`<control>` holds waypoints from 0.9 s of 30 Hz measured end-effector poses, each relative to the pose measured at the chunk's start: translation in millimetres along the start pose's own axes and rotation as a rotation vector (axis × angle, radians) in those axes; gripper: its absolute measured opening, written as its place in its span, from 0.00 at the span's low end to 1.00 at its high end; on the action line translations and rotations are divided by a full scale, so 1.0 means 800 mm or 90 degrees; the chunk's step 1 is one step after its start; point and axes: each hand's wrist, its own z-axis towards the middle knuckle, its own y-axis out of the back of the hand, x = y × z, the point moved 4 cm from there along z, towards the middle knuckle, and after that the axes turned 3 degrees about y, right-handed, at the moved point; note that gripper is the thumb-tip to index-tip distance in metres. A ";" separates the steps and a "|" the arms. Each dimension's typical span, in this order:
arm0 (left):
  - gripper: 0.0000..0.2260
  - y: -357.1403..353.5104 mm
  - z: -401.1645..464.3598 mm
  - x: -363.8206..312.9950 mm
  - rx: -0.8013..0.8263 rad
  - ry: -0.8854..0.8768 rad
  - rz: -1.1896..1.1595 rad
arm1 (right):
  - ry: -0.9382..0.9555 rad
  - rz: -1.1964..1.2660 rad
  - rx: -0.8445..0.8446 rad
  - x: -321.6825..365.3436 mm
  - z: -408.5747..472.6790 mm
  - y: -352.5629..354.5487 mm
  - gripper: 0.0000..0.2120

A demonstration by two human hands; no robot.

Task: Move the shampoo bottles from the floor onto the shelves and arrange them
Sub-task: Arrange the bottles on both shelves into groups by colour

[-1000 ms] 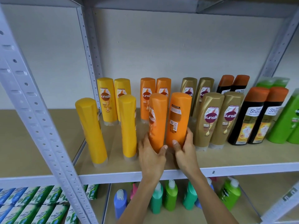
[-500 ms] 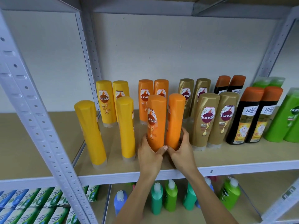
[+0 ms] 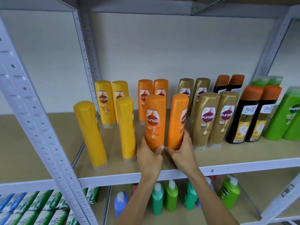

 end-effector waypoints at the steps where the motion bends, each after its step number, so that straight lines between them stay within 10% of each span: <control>1: 0.31 -0.001 -0.001 -0.001 -0.008 -0.002 0.009 | 0.004 0.012 0.014 0.001 -0.001 0.000 0.42; 27: 0.29 0.000 -0.002 0.003 -0.037 -0.048 0.048 | -0.015 -0.113 -0.111 0.000 -0.005 -0.005 0.42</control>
